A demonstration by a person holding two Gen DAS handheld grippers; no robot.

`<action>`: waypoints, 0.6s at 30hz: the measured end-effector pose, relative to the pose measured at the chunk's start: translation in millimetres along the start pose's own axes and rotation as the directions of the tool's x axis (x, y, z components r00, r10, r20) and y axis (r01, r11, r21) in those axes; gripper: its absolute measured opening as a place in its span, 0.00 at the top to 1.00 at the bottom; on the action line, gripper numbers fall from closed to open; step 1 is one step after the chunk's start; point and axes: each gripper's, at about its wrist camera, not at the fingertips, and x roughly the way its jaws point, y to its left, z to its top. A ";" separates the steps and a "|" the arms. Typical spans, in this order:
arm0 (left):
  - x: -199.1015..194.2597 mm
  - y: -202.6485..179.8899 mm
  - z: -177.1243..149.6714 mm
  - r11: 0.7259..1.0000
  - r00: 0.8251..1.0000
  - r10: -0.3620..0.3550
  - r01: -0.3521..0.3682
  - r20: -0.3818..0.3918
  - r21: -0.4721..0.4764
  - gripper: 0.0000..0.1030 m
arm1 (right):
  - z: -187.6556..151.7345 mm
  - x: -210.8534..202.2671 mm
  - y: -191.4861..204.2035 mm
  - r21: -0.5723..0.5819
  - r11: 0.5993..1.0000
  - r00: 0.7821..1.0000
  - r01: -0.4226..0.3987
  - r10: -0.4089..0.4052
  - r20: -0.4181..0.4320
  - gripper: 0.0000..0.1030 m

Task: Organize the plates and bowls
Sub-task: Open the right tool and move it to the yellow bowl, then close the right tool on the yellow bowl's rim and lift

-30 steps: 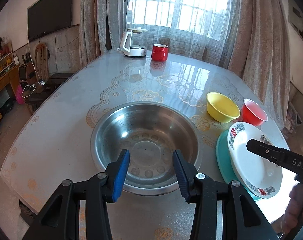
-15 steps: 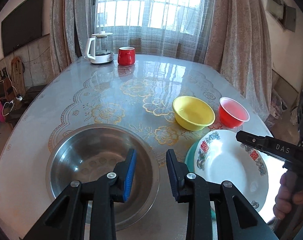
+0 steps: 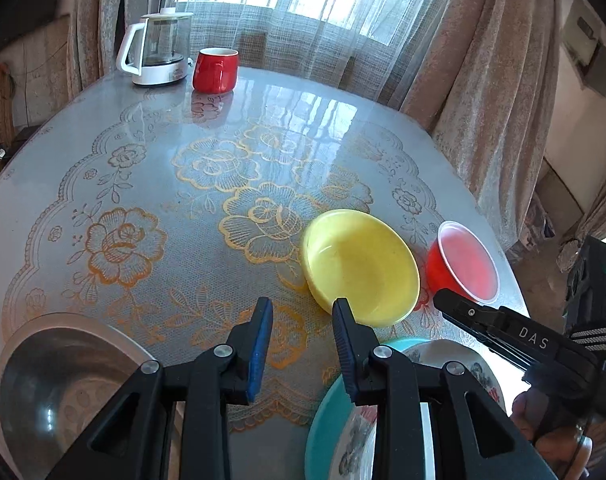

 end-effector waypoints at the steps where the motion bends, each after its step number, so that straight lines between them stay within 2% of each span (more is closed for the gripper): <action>1: 6.8 0.8 3.0 1.000 1.000 -0.003 0.003 -0.013 -0.016 0.69 | 2.7 2.9 -0.4 0.005 1.000 1.000 -0.002 0.002 -0.001 0.74; 9: 39.5 4.5 16.7 0.998 0.997 -0.039 0.036 -0.064 -0.043 0.69 | 14.9 26.4 2.2 -0.011 1.000 1.000 0.011 -0.012 -0.025 0.78; 10: 43.1 4.7 16.7 0.998 0.997 -0.040 0.037 -0.072 -0.043 0.69 | 14.7 28.3 2.2 -0.014 1.000 1.000 0.011 -0.011 -0.027 0.84; 11: 45.5 4.3 16.4 0.998 0.996 -0.045 0.042 -0.077 -0.040 0.73 | 14.5 29.6 1.9 -0.021 1.000 1.000 0.011 -0.012 -0.027 0.86; 12: 47.4 2.9 15.4 0.998 0.995 -0.049 0.047 -0.082 -0.030 0.81 | 13.5 30.2 2.5 -0.029 1.000 1.000 0.012 -0.012 -0.022 0.86; 14: 48.7 -0.9 13.0 0.998 0.995 -0.059 0.058 -0.076 -0.009 0.87 | 12.1 31.0 4.7 -0.046 0.999 1.000 0.011 -0.012 -0.018 0.88; 18: 41.4 -1.9 11.9 0.999 0.997 -0.049 0.049 -0.057 0.005 0.88 | 10.6 32.9 10.5 -0.068 0.997 0.999 0.031 -0.032 -0.017 0.90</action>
